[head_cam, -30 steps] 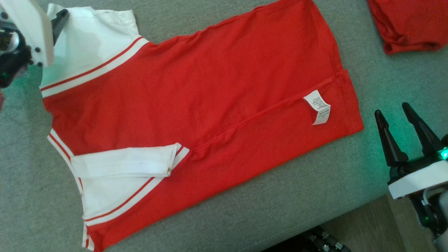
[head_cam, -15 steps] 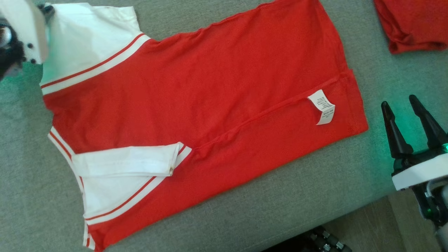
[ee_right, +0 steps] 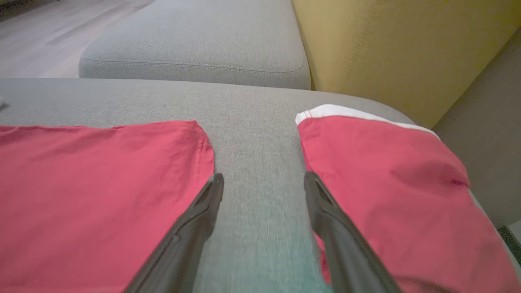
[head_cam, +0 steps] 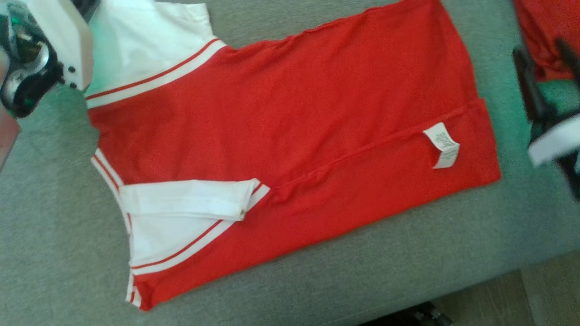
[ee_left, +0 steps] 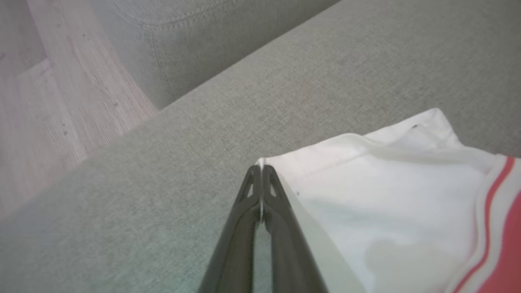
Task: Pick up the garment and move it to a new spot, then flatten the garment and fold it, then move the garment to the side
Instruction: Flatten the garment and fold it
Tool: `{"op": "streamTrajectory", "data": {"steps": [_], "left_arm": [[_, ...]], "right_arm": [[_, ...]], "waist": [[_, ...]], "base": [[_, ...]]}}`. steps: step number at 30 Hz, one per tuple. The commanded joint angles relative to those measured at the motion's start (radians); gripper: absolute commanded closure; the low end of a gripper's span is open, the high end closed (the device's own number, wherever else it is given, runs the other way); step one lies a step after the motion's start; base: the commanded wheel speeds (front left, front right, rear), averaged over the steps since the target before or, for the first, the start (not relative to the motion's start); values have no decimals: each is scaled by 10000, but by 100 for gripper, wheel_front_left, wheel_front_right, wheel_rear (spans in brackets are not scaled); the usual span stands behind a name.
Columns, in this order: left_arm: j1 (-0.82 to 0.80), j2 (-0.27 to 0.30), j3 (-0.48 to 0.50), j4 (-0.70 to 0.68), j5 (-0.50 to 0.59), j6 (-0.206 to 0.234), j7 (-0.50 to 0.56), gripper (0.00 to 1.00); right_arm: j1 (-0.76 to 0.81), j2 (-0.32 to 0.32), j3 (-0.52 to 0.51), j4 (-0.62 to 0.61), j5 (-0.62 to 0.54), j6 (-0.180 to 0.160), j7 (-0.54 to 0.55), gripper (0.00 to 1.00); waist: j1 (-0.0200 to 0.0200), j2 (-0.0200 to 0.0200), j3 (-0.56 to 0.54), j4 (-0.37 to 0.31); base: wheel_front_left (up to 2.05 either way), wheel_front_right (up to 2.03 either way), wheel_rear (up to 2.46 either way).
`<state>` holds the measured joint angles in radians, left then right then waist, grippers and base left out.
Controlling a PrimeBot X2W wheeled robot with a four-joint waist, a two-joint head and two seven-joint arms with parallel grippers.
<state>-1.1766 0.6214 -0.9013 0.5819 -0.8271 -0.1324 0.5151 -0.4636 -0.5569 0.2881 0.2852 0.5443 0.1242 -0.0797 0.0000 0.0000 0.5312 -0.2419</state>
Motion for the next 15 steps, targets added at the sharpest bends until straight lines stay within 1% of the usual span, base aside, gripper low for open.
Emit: {"op": "streamTrajectory", "data": {"steps": [1,3,7,10,15], "left_arm": [[-682,334,255,-232,80,18,-189,100],[-848,280,13,-208,38,18,-353,100],[-1158,200,-517,-202,-19,18,-639,100],[-1365,173,-862,-197,-102,18,-889,100],[-1636,131,-1413,-193,-315,17,-1176,100]], "right_arm": [[-432,-423,149,79,-26,65,298,0],[-1228,-370,486,608,15,65,884,0],[-2632,-456,1667,1557,-73,65,1840,0],[-3477,-484,2593,2208,-8,65,2243,0],[-4523,-605,3781,3381,-5,65,2579,0]], "waist": [[0,0,3,206],[0,0,15,378],[0,0,49,723],[0,0,81,939],[0,0,102,1270]], "base": [[0,0,0],[0,0,0],[0,0,0],[0,0,0],[0,0,0]]}}
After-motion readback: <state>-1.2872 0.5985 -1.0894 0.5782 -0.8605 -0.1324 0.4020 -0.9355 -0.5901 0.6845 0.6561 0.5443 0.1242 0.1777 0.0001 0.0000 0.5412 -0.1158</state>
